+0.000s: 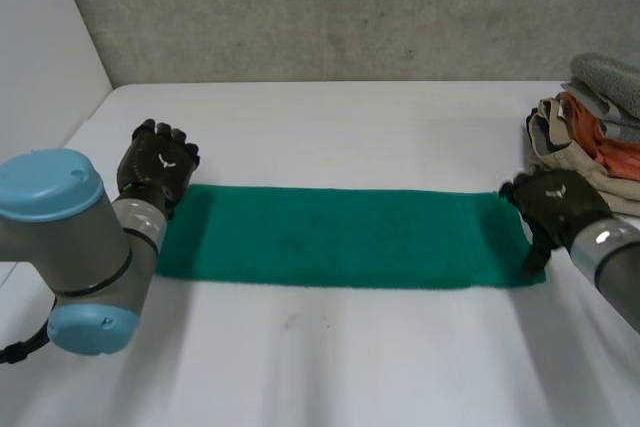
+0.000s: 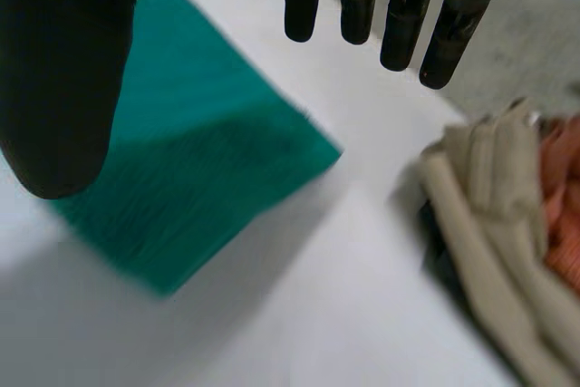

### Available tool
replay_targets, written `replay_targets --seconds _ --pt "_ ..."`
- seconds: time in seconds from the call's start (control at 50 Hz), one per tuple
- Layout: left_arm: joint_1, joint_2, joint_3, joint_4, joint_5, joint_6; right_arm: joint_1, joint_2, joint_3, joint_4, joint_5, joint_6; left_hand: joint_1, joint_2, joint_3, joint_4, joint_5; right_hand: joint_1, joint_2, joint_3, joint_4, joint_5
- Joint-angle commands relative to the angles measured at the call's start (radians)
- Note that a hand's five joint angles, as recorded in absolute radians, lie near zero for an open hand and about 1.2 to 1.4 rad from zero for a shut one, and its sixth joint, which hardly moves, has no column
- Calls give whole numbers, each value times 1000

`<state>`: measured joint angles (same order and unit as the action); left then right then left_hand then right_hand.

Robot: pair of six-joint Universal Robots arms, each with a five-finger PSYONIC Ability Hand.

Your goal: Fold the laundry.

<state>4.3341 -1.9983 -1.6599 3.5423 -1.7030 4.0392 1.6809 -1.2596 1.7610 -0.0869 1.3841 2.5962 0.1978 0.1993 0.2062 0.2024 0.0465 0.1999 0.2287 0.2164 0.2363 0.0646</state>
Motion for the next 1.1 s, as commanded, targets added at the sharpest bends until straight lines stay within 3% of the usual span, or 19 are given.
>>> replay_targets --seconds 0.02,0.06,0.12,0.16,0.18,0.2,0.32,0.46,0.56,0.8,0.9,1.02,1.04,1.1 --pt "13 -17 -6 32 26 1 -26 64 40 -69 -17 -16 -23 -25 -32 -28 -47 99 71 83 63 60" --pt "13 -17 -6 32 26 1 -26 118 28 -94 -20 -16 -23 -25 -32 -28 -47 184 155 167 147 145" --pt "12 -17 -8 32 26 1 -26 152 11 -105 -27 -15 -23 -25 -32 -28 -47 509 481 493 473 470" --pt "12 -17 -11 32 28 1 -29 170 -9 -97 -23 -22 -23 -25 -32 -28 -47 773 744 757 737 734" --pt "10 -17 -11 32 26 1 -30 170 -11 -99 -25 -27 -23 -25 -32 -28 -47 1071 1042 1055 1035 1032" --pt "10 -17 -11 32 26 1 -44 167 -2 -111 -25 -34 -23 -25 -32 -28 -47 1195 1166 1179 1159 1156" --pt "9 -10 -18 32 26 1 -119 92 31 -117 -20 -85 -23 -25 -32 -28 -47 1196 1168 1180 1160 1157" --pt "18 19 -26 29 23 1 -331 -9 35 -111 -16 -252 -23 -25 -32 -28 -47 1196 1168 1180 1160 1157" --pt "45 42 -44 24 28 1 -336 -18 17 -119 -19 -347 -22 -24 -31 -27 -46 1196 1168 1180 1160 1157" --pt "121 154 -70 27 28 -29 264 -5 -182 -261 -59 -101 -23 -25 -32 -28 -47 1196 1168 1180 1160 1157" --pt "145 190 -75 23 29 -150 582 220 -351 -362 -152 -88 -23 -24 -31 -27 -46 1196 1168 1180 1160 1157" --pt "142 190 -92 15 32 -215 712 436 -468 -369 -214 -79 -22 -24 -31 -27 -46 1196 1168 1180 1160 1157" --pt "138 188 -98 15 34 -217 720 483 -482 -367 -214 -74 -22 -24 -31 -27 -46 814 785 797 777 774" --pt "131 187 -103 15 36 -217 720 488 -482 -372 -205 -79 -22 -24 -31 -27 -46 371 342 355 335 332"
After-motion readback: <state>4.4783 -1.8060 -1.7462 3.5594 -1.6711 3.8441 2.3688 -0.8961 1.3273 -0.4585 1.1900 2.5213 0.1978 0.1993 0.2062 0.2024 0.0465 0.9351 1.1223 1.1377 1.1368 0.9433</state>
